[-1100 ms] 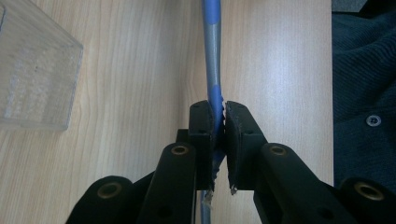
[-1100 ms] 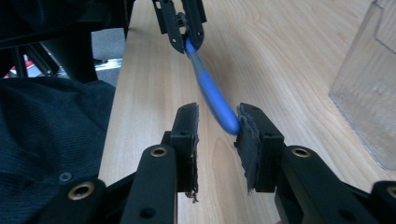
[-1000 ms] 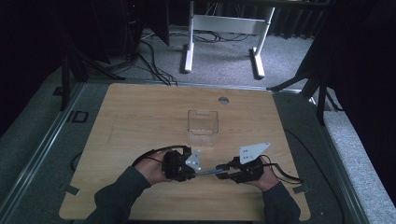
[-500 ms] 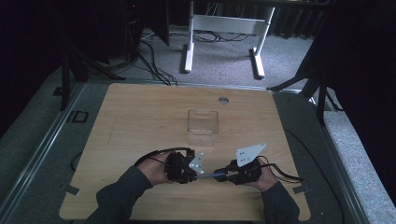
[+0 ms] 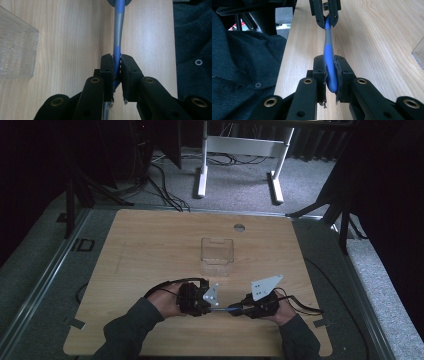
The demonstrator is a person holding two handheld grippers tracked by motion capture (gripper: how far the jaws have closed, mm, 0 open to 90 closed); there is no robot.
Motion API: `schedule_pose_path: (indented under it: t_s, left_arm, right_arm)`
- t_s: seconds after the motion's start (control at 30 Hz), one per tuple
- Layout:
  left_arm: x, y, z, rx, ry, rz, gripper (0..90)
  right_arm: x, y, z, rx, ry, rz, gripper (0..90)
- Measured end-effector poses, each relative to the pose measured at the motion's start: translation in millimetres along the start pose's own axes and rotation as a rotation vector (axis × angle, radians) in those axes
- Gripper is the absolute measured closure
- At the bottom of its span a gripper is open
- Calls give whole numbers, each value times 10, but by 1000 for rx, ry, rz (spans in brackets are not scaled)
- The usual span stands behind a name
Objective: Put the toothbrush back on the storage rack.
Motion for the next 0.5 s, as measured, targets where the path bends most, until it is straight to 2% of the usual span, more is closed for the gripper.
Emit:
schedule_pose_path:
  t_s: [0.13,0.23,0.27,0.43,0.5]
  left_arm:
    - [6,-8,1,-2,16,-8,791]
    - [13,-7,4,-4,28,-3,725]
    - [24,-1,1,-9,44,6,705]
    - [49,38,-32,-41,82,31,658]
    - [76,90,-71,-68,113,51,658]
  right_arm:
    - [1,-1,-1,3,-1,5,810]
    - [-7,-9,-7,4,-7,3,811]
    - [-8,-10,-6,2,-9,4,811]
    - [-25,4,-2,-8,-15,-29,810]
    - [-59,16,-14,-20,-30,-52,810]
Point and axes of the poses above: each handheld gripper's, and its own axes: y roughly backward along the jaws, z roughly out of its top, x roughly to its left, the point moved 1 cm from there along -y, roughly forward along the jaws, and after that the axes turned 2 degrees about -z, right-handed, at the moved point
